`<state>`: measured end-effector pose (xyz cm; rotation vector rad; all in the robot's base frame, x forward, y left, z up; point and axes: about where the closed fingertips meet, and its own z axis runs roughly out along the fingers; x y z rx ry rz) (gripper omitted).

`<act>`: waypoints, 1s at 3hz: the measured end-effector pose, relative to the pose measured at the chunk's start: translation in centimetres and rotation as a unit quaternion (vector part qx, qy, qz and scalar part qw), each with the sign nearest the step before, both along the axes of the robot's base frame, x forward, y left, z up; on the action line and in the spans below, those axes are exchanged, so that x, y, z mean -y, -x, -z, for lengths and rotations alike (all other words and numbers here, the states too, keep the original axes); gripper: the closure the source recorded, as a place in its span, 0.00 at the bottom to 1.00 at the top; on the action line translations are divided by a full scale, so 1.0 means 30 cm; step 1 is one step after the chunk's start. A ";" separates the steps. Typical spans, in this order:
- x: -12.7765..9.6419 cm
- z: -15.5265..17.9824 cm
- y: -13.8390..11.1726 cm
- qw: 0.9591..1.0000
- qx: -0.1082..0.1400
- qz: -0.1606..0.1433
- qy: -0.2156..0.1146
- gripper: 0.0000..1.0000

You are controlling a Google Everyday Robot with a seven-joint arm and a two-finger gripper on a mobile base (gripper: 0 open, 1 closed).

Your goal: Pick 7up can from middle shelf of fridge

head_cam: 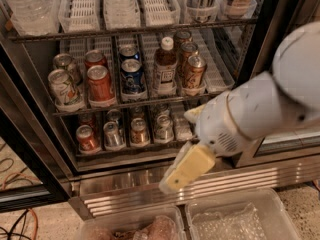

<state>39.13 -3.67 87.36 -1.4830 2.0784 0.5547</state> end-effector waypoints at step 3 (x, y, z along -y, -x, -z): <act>-0.189 0.073 0.026 0.995 0.019 0.030 -0.093 0.00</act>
Offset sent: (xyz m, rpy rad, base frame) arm -0.0155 0.0356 -0.0276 0.0992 -0.0075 -0.0142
